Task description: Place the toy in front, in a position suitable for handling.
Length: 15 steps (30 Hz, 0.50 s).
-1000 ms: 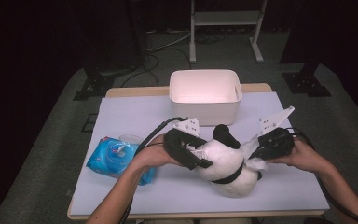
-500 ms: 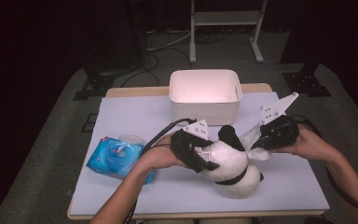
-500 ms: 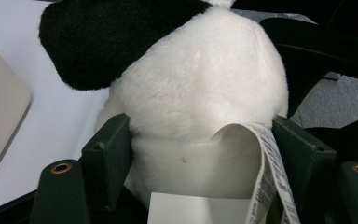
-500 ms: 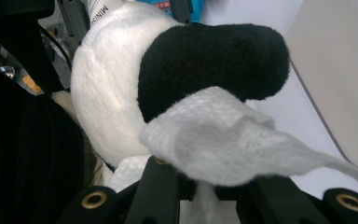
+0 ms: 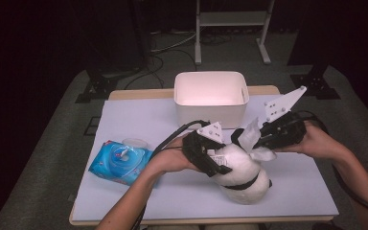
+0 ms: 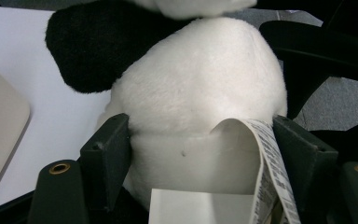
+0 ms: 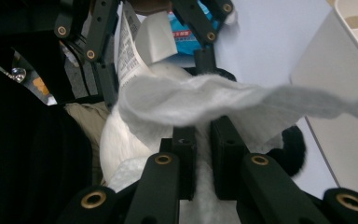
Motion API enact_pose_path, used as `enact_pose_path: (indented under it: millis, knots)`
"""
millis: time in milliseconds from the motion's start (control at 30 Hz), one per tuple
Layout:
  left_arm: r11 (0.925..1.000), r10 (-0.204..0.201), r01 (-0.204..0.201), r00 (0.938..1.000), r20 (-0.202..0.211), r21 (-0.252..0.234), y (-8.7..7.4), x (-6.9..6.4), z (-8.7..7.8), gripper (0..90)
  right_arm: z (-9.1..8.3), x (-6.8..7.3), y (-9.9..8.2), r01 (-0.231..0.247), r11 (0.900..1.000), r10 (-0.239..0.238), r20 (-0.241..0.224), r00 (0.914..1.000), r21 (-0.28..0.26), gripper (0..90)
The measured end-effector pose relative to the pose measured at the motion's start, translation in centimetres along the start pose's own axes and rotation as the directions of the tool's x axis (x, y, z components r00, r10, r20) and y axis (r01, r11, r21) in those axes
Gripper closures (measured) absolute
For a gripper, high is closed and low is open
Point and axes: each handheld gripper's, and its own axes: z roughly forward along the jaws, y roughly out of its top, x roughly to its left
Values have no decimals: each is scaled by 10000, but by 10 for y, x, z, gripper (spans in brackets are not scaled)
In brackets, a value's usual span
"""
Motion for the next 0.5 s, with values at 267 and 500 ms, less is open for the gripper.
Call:
enact_pose_path:
  millis: [267, 500]
  knots:
    - [9998, -163, 163, 9999, -18, 60, 1, 2, -1, 230, 8, -3, -5, -159, 9995, 162, -79, 9998, 269, 812]
    - [9991, -322, 329, 9991, -277, 272, -3, 4, -3, 177, 4, -5, -14, -368, 9985, 363, 148, 9992, 404, 814]
